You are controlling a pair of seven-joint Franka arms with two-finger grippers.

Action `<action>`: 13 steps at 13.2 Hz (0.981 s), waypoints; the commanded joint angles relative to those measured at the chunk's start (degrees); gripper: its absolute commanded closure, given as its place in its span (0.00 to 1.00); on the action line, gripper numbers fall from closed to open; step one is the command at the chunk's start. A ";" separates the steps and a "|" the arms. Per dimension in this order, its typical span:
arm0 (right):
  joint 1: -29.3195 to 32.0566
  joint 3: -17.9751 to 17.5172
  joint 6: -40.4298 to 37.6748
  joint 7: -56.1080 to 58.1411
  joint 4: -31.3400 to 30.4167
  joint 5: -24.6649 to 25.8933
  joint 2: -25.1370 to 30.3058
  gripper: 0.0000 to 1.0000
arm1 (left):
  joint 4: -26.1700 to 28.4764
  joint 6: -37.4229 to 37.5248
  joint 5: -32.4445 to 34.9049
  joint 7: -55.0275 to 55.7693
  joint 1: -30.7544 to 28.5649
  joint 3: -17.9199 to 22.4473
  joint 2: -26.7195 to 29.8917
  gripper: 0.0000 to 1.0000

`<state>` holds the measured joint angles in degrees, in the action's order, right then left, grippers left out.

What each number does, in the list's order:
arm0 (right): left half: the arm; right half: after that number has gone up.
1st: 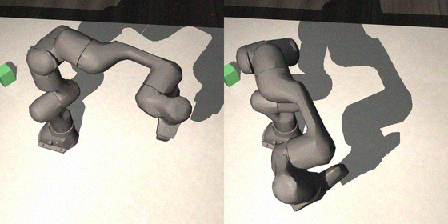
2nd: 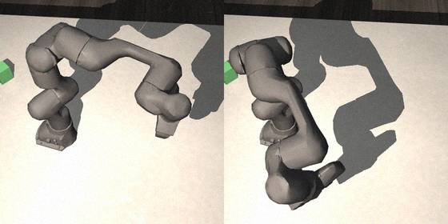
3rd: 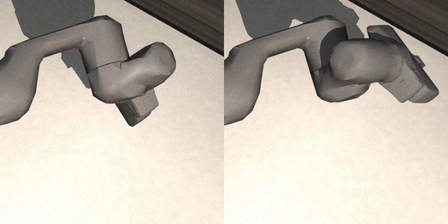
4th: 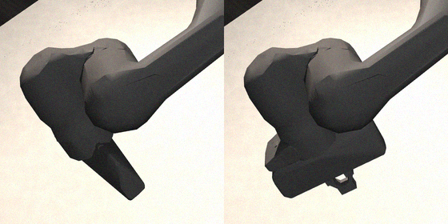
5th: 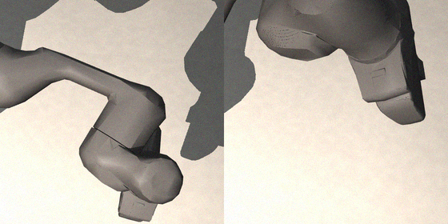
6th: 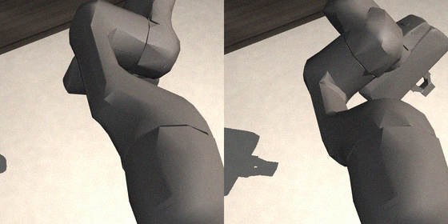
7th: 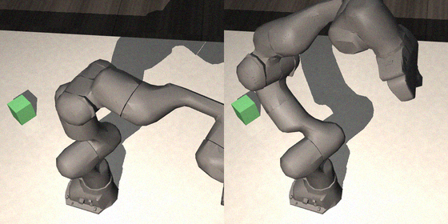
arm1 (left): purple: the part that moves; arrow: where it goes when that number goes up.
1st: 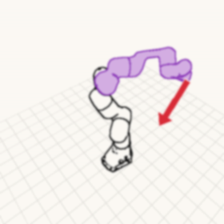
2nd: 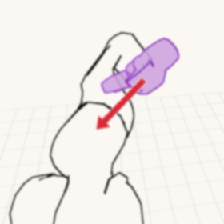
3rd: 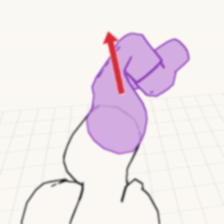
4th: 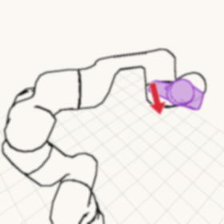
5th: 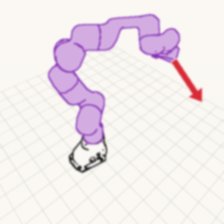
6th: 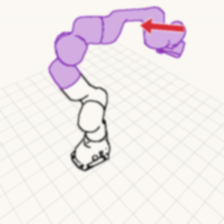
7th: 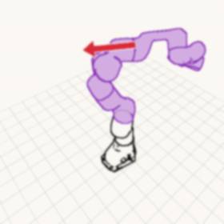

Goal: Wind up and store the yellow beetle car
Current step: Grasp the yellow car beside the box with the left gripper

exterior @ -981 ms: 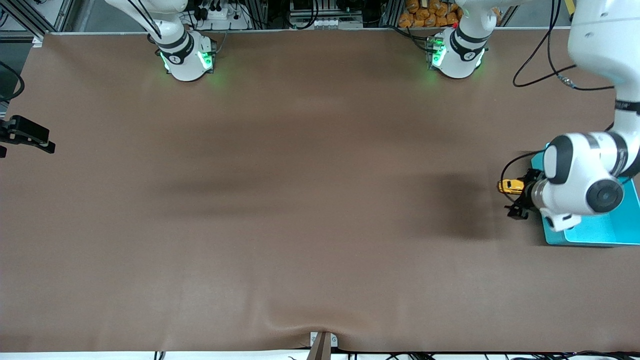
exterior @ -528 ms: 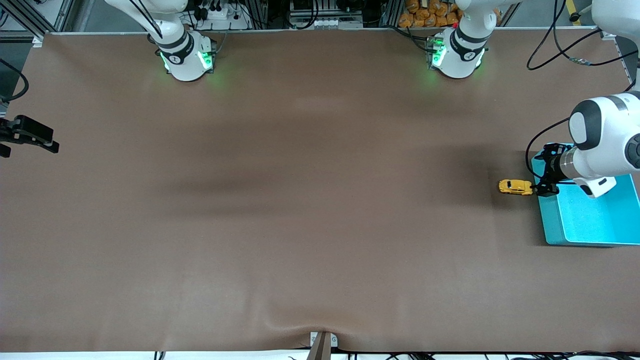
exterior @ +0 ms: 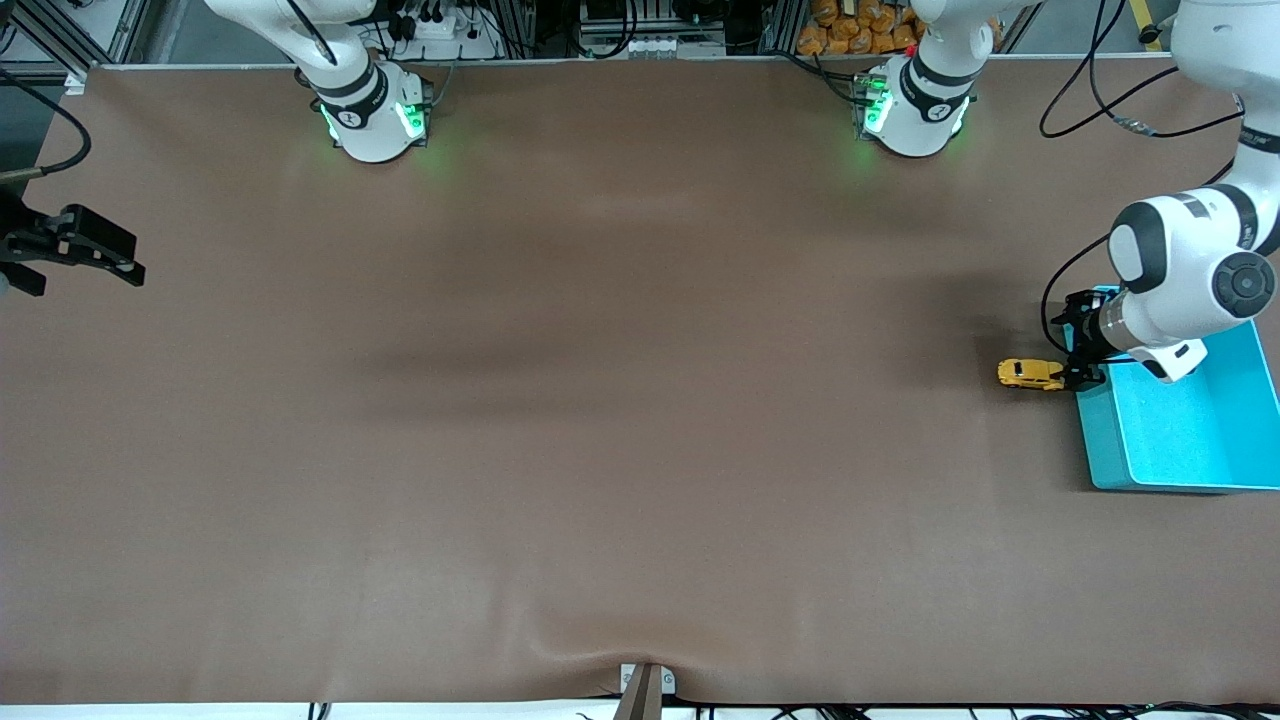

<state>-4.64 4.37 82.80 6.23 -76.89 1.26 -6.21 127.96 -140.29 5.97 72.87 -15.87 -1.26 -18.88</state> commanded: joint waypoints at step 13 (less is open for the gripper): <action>-2.83 4.07 1.49 -0.87 -1.78 -0.20 0.67 0.00 | 0.45 -7.99 1.50 1.66 -0.04 -1.11 -3.18 1.00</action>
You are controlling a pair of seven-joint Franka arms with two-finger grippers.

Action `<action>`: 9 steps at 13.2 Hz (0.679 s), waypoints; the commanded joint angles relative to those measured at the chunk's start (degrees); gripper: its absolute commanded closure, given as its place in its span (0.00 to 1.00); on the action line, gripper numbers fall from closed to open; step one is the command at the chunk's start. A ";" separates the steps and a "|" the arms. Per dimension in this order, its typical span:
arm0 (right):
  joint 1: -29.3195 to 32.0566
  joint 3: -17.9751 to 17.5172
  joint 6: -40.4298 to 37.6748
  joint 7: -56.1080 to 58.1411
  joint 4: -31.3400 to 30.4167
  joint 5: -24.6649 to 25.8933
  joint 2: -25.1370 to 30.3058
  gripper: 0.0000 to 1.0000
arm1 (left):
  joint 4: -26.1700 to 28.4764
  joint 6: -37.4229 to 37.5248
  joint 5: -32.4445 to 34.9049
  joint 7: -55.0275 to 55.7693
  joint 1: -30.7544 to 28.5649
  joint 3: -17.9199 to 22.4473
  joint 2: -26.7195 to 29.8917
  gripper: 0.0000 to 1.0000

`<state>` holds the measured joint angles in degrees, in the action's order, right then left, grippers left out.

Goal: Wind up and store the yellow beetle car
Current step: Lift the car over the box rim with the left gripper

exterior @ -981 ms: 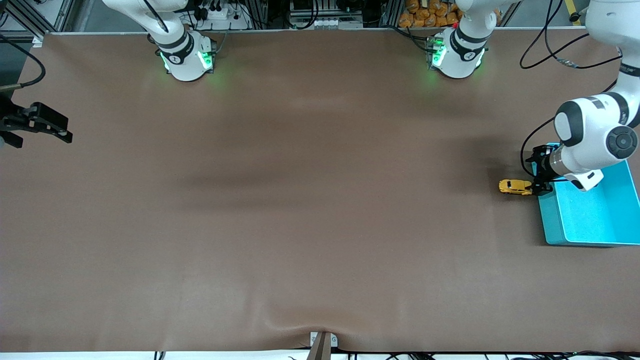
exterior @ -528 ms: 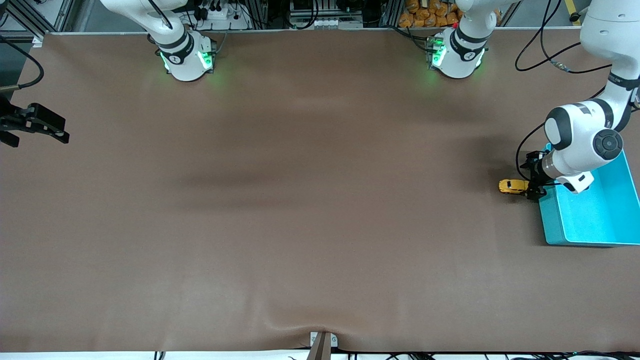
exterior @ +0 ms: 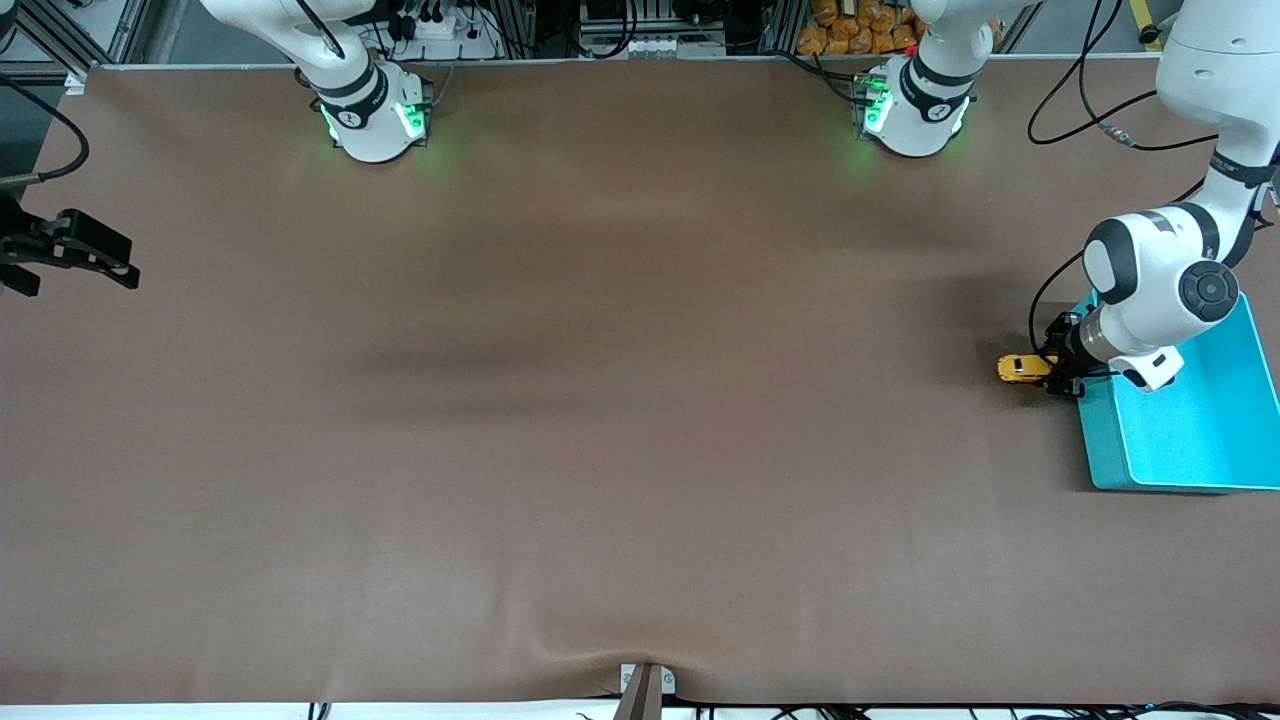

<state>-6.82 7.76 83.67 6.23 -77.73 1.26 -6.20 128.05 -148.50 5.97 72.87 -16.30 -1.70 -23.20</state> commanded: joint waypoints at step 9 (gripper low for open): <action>-1.18 0.51 0.26 -1.66 -0.94 -0.03 -0.39 0.00 | -22.12 28.60 1.41 -9.02 -0.66 -4.02 5.27 1.00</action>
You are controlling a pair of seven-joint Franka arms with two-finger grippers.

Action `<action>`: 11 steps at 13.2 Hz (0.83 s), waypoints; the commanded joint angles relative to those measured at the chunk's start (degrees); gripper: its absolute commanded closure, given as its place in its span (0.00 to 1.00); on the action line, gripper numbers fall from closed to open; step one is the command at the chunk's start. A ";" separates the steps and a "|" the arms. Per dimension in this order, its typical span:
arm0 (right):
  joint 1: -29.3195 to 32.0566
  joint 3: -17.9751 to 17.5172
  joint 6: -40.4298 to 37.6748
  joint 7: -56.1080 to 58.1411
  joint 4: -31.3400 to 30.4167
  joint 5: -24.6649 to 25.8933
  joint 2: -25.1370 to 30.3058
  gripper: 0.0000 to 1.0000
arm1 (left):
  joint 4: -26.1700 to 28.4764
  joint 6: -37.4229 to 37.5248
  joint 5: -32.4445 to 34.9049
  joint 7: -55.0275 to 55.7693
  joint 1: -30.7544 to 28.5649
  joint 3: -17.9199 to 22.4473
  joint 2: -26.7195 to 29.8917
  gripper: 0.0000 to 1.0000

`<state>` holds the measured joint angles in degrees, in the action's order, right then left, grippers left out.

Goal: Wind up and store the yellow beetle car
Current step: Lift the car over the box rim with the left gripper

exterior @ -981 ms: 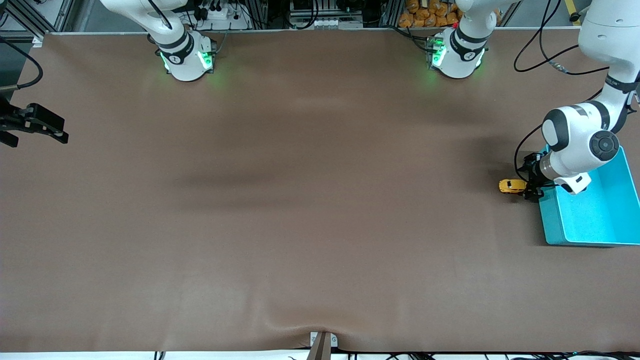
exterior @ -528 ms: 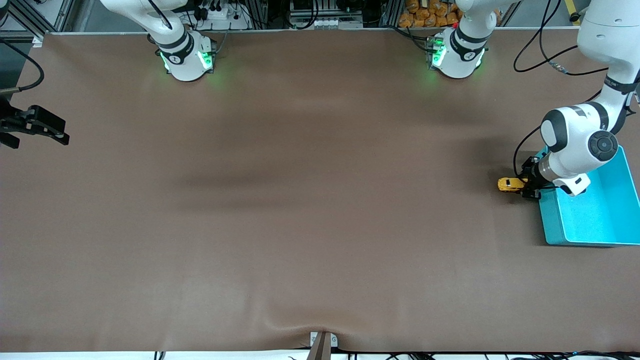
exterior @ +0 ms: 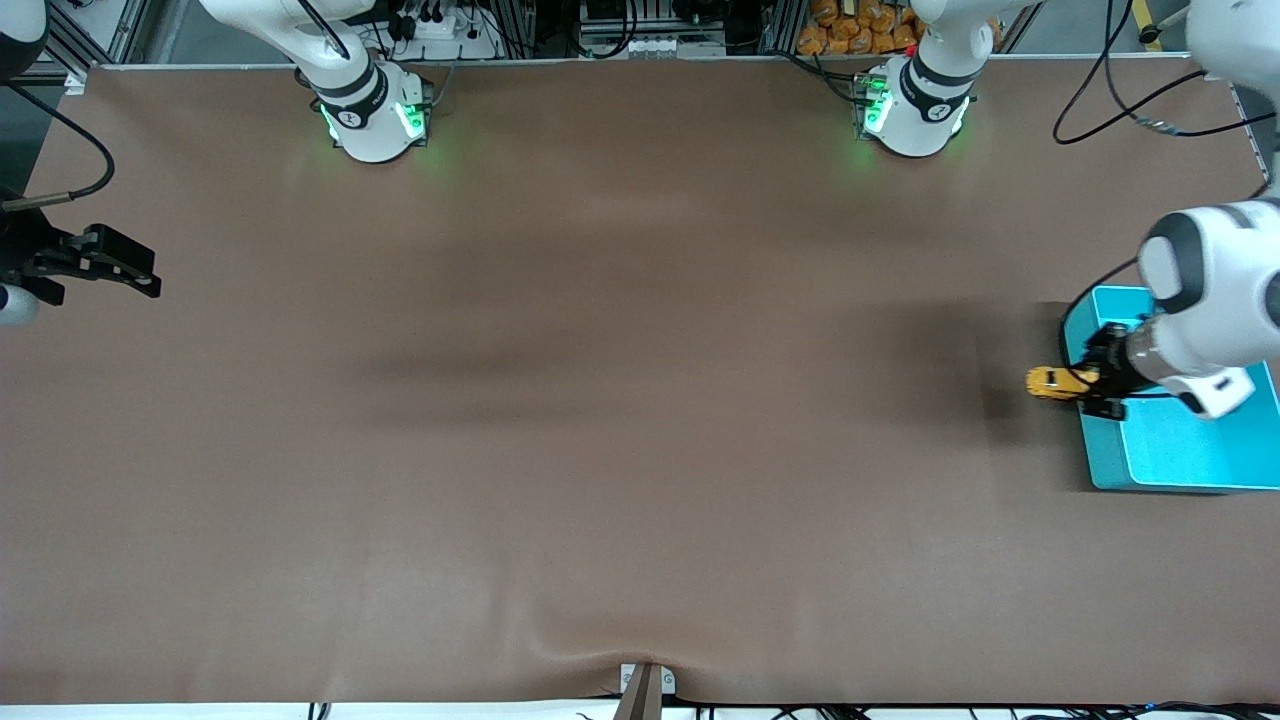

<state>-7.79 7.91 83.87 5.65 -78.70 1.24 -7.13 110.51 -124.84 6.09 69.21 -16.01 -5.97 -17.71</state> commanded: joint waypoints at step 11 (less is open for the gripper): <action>0.23 0.53 0.33 -0.99 0.39 0.17 0.72 0.00 | -12.86 6.28 1.47 -46.94 -11.41 0.52 -5.40 1.00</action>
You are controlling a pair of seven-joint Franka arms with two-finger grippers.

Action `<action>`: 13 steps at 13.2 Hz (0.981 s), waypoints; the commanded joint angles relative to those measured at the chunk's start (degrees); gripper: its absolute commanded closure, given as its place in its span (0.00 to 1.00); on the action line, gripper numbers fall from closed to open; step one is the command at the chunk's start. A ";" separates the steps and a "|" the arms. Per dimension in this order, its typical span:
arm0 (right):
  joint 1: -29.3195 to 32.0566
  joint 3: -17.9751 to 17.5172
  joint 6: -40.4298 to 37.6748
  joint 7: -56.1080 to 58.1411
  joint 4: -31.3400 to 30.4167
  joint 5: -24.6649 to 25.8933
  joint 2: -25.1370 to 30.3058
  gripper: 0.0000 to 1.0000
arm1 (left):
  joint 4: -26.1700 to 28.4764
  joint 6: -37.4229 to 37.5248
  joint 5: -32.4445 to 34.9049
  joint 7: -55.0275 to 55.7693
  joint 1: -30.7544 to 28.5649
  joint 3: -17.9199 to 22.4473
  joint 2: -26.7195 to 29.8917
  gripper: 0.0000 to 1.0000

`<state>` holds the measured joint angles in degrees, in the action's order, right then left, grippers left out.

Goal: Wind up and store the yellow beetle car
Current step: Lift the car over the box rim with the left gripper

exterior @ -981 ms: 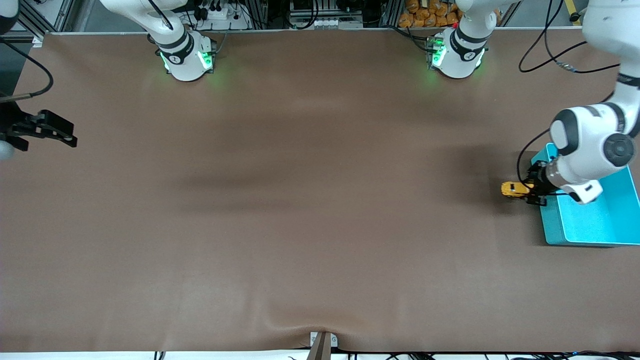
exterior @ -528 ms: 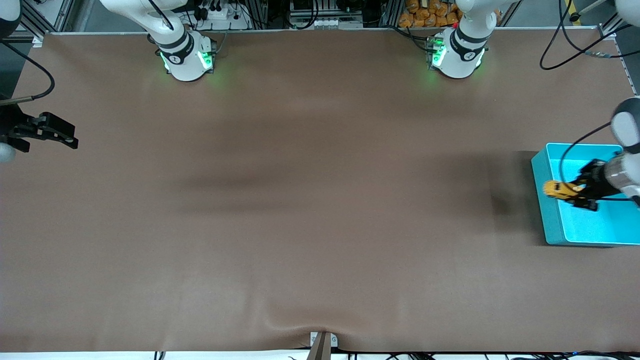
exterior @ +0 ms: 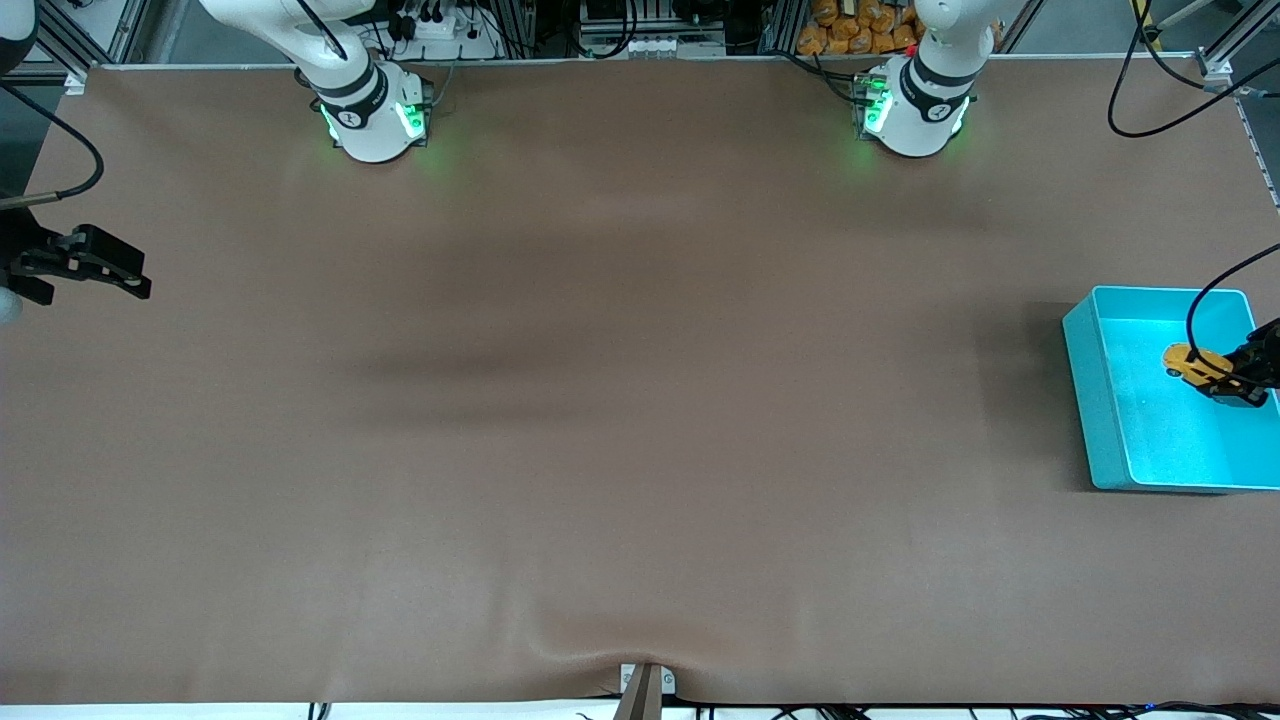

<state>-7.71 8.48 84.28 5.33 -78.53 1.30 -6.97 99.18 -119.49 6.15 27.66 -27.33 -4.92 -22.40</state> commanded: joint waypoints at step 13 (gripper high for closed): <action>0.77 0.04 -0.16 -0.05 0.57 0.37 0.64 0.00 | 3.64 -4.94 1.32 -51.73 -4.92 -2.11 -2.29 1.00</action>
<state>-7.34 8.80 84.41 5.33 -78.14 1.38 -6.89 100.82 -120.77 6.17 -22.11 -32.45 -6.49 -24.25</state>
